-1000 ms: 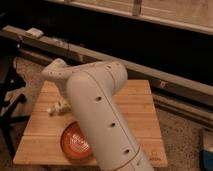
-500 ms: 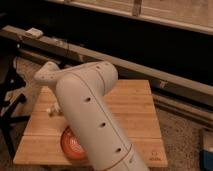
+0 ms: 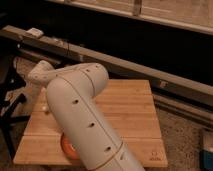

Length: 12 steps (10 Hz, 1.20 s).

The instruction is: Place the bottle in the ceramic bowl

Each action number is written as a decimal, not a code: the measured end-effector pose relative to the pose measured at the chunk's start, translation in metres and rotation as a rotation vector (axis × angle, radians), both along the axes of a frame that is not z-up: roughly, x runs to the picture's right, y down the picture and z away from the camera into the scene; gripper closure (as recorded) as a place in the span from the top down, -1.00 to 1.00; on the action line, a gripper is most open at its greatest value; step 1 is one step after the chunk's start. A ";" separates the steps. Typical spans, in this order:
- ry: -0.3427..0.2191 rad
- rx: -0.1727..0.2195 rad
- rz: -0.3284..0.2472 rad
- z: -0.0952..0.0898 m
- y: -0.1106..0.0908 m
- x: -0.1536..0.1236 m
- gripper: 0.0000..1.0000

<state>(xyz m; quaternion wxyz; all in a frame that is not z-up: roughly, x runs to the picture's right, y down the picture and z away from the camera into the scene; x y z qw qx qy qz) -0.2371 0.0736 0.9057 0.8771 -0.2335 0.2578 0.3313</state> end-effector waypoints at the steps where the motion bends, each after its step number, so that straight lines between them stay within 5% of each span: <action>1: 0.007 0.007 0.001 0.001 -0.004 0.001 0.30; 7: 0.042 0.043 -0.003 0.012 -0.023 0.009 0.30; 12: 0.064 0.062 0.048 0.035 -0.040 0.005 0.30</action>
